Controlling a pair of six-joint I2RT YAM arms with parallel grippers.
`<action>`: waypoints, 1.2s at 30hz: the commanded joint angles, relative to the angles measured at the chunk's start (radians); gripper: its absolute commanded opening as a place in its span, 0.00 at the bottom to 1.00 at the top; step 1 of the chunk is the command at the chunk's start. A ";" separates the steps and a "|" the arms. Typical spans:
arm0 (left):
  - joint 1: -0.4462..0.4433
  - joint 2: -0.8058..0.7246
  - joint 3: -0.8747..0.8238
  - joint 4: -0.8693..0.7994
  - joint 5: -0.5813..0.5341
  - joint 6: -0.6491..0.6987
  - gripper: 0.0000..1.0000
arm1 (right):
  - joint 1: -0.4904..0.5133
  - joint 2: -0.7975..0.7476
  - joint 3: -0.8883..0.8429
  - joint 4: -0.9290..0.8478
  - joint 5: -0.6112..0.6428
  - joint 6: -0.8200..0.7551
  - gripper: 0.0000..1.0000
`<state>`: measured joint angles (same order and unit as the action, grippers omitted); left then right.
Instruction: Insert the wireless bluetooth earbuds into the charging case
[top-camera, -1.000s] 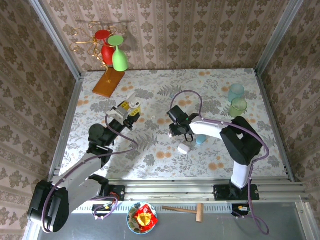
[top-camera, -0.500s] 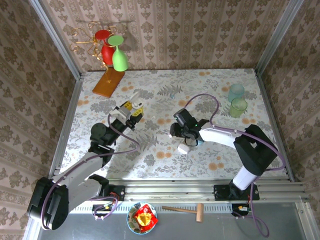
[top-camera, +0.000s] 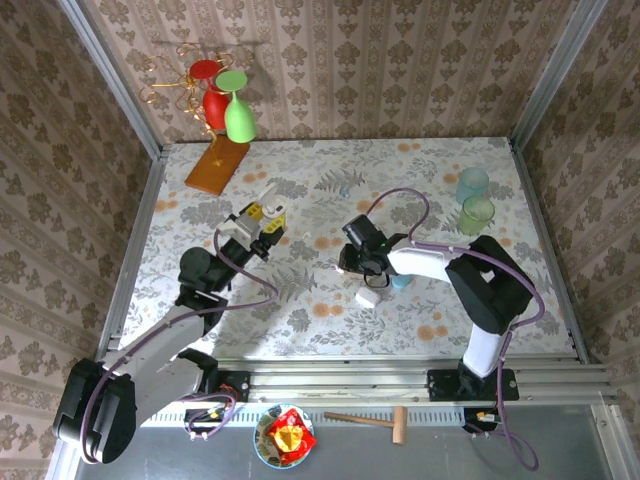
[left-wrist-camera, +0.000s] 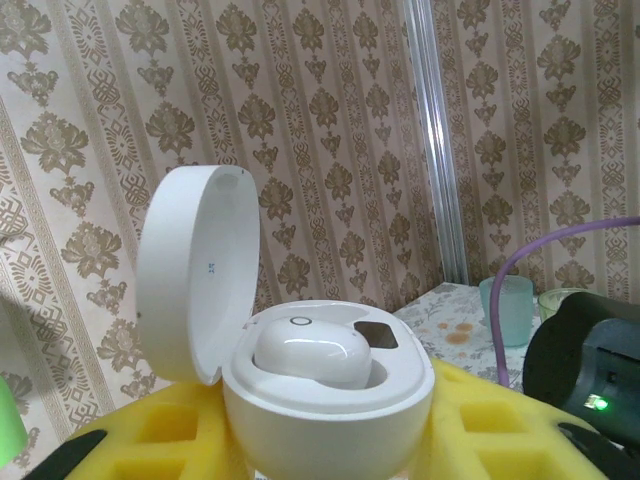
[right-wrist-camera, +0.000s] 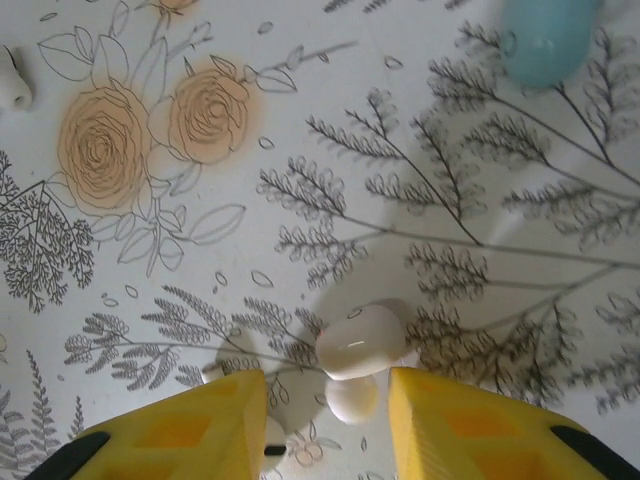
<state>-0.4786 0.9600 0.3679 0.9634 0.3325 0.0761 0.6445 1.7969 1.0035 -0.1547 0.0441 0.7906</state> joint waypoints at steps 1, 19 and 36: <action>-0.008 -0.016 0.026 -0.001 -0.007 0.022 0.22 | -0.005 0.035 0.047 -0.017 0.019 -0.036 0.36; -0.008 -0.020 0.020 0.005 -0.016 0.030 0.22 | 0.022 0.064 0.187 -0.249 0.206 -0.153 0.38; -0.008 -0.050 0.011 -0.022 -0.022 0.036 0.22 | 0.032 0.166 0.261 -0.214 0.115 -0.121 0.27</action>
<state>-0.4786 0.9276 0.3679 0.9432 0.3202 0.0875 0.6708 1.9400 1.2339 -0.3477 0.1699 0.6662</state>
